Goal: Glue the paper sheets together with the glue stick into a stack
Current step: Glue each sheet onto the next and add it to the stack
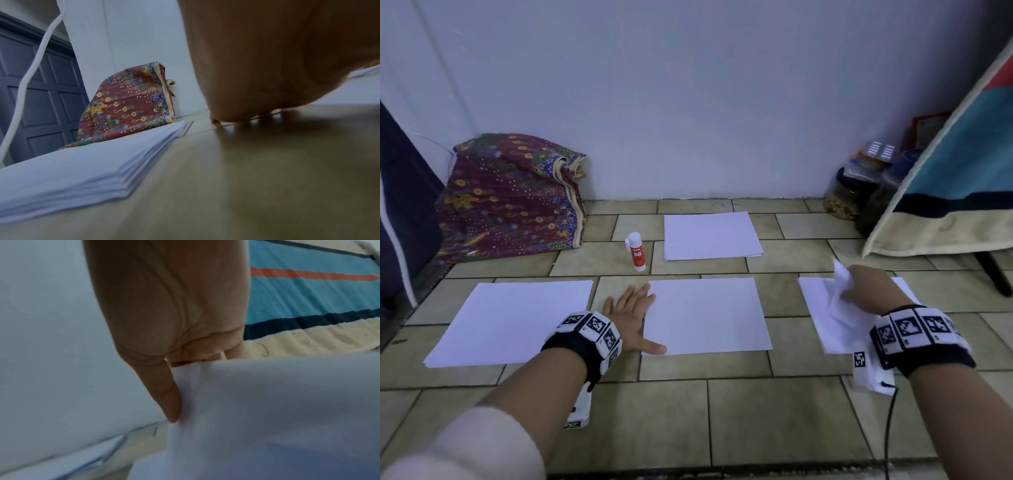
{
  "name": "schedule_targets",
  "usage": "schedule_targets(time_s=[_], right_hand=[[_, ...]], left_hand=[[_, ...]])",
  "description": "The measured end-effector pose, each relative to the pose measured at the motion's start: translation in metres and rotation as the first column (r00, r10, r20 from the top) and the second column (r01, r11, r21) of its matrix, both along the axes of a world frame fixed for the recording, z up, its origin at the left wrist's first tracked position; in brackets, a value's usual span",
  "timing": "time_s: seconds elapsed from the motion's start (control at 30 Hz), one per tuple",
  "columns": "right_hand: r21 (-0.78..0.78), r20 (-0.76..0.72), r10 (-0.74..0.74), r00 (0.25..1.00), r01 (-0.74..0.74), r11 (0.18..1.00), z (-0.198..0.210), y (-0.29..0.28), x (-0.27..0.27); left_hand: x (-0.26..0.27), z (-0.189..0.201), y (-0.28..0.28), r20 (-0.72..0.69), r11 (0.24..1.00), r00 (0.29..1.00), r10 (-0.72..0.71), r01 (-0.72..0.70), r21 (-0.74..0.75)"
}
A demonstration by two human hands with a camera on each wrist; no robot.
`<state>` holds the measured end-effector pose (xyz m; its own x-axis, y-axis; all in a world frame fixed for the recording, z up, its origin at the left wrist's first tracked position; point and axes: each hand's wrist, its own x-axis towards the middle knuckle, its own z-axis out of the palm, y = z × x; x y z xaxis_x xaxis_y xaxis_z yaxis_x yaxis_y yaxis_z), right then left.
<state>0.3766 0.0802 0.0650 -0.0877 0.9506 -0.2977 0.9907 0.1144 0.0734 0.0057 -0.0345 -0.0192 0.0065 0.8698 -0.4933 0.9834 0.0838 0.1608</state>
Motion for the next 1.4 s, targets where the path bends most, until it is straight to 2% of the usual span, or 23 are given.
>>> schedule_targets(time_s=[0.07,0.13,0.23,0.3,0.37,0.5,0.63,0.77,0.97,1.1,1.27,1.4], right_hand=[[0.070,-0.102,-0.054,0.993,0.061,0.996,0.008,0.002,-0.004],[0.138,-0.160,-0.006,0.987,0.029,0.990,0.019,-0.004,-0.021],[0.159,-0.209,0.165,0.964,-0.133,0.978,0.030,-0.023,-0.065],[0.121,-0.306,0.215,0.927,-0.186,0.975,0.026,-0.038,-0.098],[0.048,-0.333,0.235,0.913,-0.233,0.971,0.010,-0.046,-0.129],[-0.117,-0.357,0.161,0.920,-0.215,0.969,-0.031,-0.056,-0.180],[-0.208,-0.398,0.057,0.915,-0.151,0.966,-0.050,-0.062,-0.201],[-0.211,-0.485,0.071,0.872,-0.195,0.958,-0.053,-0.062,-0.209],[-0.175,-0.466,0.160,0.870,-0.267,0.948,-0.059,-0.054,-0.211],[-0.156,-0.492,0.067,0.868,-0.164,0.974,-0.064,-0.053,-0.211],[-0.199,-0.292,0.061,0.955,-0.122,0.972,-0.056,-0.054,-0.208],[-0.288,-0.270,0.049,0.962,-0.129,0.949,-0.061,-0.055,-0.213]], left_hand=[[0.002,0.003,0.001,-0.004,1.000,1.000,-0.002,0.002,0.008],[0.003,0.005,0.003,0.008,1.000,1.000,0.005,-0.005,0.005],[0.005,0.005,0.003,0.002,1.000,1.000,0.002,-0.002,-0.026],[0.006,0.003,0.003,0.016,0.999,1.000,-0.001,0.001,-0.035],[0.006,0.003,0.002,0.031,0.999,1.000,-0.007,0.008,-0.039],[0.007,0.002,0.003,0.020,0.998,1.000,0.007,-0.005,-0.067],[0.011,-0.001,0.001,-0.046,0.999,0.998,0.031,-0.033,-0.036],[0.011,-0.002,0.002,-0.053,0.997,0.998,0.038,-0.041,-0.059],[0.011,-0.005,0.003,-0.073,0.998,0.997,0.040,-0.044,-0.046],[0.009,-0.007,0.003,-0.063,0.998,0.997,0.038,-0.041,-0.044],[0.009,-0.007,0.003,-0.063,0.999,0.997,0.032,-0.035,-0.036],[0.009,-0.007,0.005,-0.053,0.999,0.998,0.034,-0.036,-0.040]])
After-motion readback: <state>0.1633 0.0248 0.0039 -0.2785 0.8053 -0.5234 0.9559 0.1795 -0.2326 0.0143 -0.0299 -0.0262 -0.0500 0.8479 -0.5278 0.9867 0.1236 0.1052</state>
